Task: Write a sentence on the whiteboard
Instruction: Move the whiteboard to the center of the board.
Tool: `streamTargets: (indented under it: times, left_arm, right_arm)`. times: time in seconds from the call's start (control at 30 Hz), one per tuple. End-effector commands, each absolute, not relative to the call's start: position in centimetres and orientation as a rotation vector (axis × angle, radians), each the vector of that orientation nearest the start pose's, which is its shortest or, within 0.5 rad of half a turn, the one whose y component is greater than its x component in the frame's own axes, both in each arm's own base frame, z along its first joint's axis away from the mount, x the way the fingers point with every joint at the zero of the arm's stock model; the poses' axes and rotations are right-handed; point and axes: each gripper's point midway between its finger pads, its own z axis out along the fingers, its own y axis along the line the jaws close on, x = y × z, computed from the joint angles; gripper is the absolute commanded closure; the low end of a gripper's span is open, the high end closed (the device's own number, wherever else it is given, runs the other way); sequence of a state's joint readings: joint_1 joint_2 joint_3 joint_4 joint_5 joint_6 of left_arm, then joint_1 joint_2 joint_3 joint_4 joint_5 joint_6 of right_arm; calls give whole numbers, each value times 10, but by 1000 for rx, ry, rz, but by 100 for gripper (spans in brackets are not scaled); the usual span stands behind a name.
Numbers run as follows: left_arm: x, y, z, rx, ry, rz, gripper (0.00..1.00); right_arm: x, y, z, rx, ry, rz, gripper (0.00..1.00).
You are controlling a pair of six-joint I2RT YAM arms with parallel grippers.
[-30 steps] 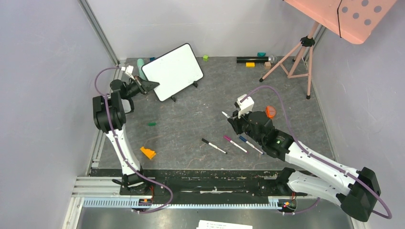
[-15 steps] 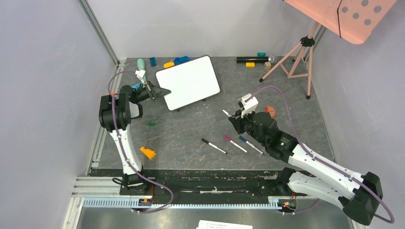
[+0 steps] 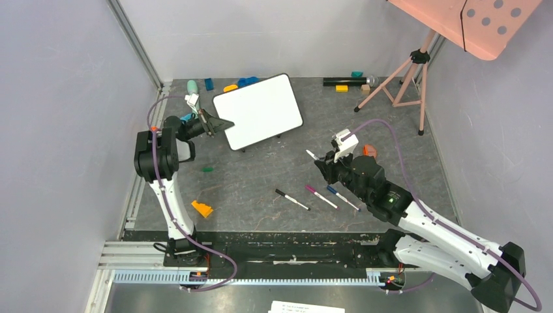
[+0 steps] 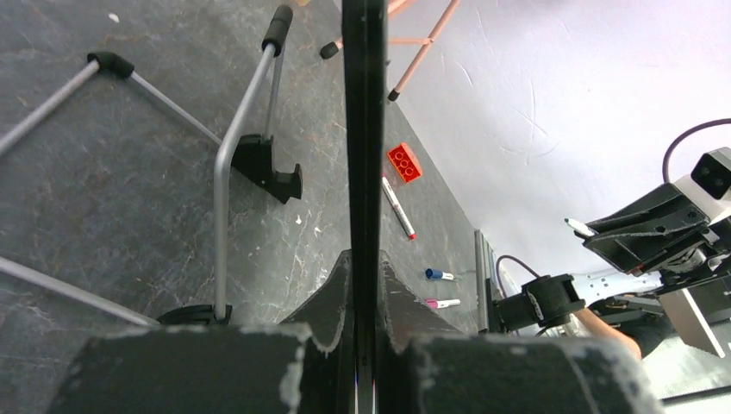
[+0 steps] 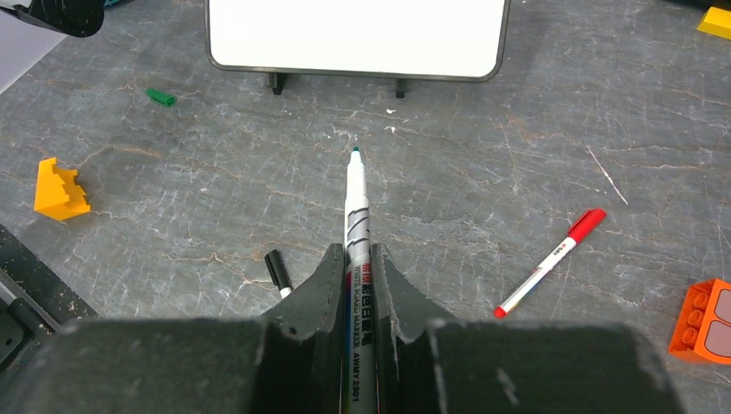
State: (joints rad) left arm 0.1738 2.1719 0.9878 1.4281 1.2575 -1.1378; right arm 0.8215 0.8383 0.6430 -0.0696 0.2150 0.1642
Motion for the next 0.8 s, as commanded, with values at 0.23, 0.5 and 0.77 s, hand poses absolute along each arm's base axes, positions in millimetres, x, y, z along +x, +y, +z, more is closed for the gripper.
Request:
streamTargets:
  times: [0.23, 0.5, 0.77]
  left_arm:
    - [465, -71, 198, 402, 1474, -1286, 98]
    - [466, -70, 158, 559, 1506, -1269, 98]
    - [458, -72, 142, 556, 1558, -1333, 98]
  right_arm:
    - [249, 219, 228, -457, 1779, 482, 100]
    - [257, 226, 230, -475, 1787, 463, 100]
    - [261, 231, 234, -486, 1781, 465, 100]
